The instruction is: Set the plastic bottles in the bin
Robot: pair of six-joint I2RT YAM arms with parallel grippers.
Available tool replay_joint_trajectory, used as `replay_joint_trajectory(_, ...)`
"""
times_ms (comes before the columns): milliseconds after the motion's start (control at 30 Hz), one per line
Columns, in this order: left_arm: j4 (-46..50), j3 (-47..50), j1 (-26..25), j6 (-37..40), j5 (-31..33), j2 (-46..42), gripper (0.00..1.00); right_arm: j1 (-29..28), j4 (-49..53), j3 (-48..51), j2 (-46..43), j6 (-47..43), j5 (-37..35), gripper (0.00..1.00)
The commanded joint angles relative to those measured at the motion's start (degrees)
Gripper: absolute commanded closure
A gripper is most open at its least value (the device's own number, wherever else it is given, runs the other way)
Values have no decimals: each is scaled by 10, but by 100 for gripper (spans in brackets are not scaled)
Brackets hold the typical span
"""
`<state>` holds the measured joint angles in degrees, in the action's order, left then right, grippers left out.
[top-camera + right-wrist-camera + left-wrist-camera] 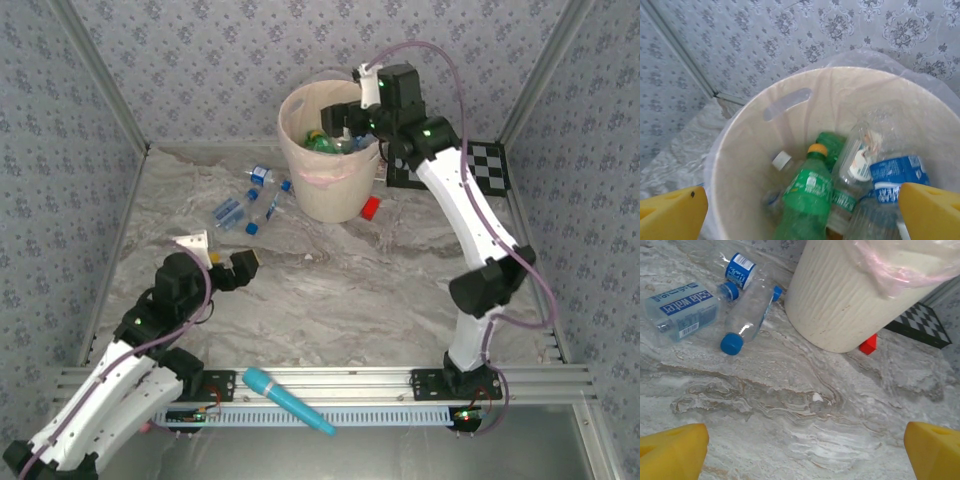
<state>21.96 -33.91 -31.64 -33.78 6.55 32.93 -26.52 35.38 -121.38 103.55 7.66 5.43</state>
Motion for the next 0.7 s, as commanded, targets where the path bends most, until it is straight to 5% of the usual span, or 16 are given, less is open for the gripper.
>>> replay_joint_trajectory(0, -34, -2, -1, -6, 37, 38, 0, -12, -59, 96, -66, 27, 18, 1)
replay_joint_trajectory(667, -206, -44, 107, 35, -68, 383, 3, -79, -180, 553, -435, 111, 2, 0)
